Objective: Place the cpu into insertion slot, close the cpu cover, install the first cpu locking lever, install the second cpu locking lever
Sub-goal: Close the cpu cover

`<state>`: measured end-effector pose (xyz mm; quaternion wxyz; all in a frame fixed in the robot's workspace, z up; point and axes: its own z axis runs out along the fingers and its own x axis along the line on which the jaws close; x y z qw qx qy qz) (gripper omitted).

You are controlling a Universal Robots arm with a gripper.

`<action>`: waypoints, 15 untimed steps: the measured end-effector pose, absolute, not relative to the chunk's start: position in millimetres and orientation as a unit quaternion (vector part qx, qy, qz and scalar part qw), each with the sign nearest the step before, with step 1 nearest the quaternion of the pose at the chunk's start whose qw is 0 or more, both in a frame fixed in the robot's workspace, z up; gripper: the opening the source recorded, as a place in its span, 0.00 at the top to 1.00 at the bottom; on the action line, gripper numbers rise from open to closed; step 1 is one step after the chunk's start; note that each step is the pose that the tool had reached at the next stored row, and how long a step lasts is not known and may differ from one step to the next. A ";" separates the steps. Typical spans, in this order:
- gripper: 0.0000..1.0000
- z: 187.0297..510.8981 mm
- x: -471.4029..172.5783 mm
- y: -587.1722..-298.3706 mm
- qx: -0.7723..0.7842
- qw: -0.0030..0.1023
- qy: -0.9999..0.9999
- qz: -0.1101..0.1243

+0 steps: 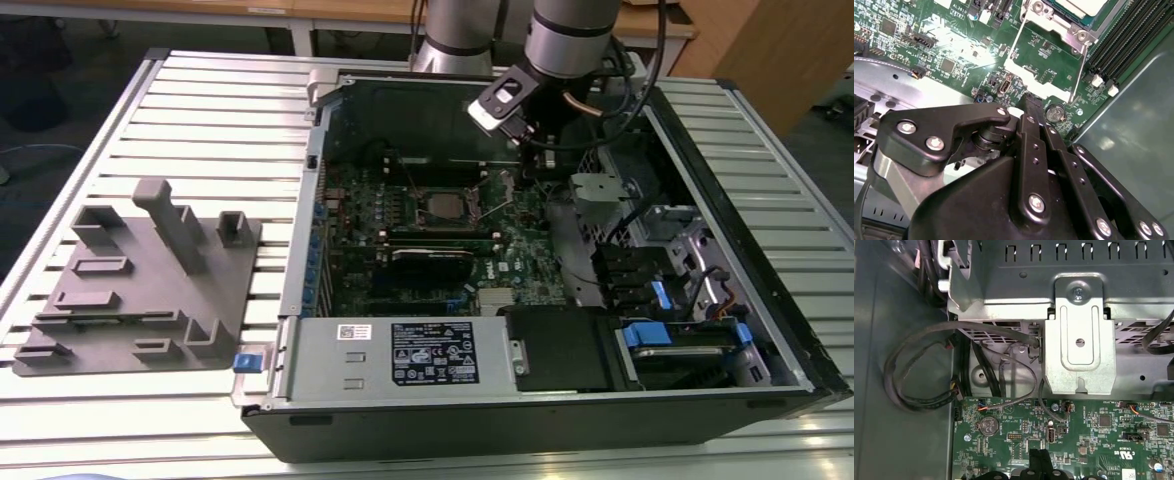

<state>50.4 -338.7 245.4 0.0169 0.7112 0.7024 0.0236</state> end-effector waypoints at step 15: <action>0.89 241.6 44.4 -338.6 0.711 0.020 0.702 0.026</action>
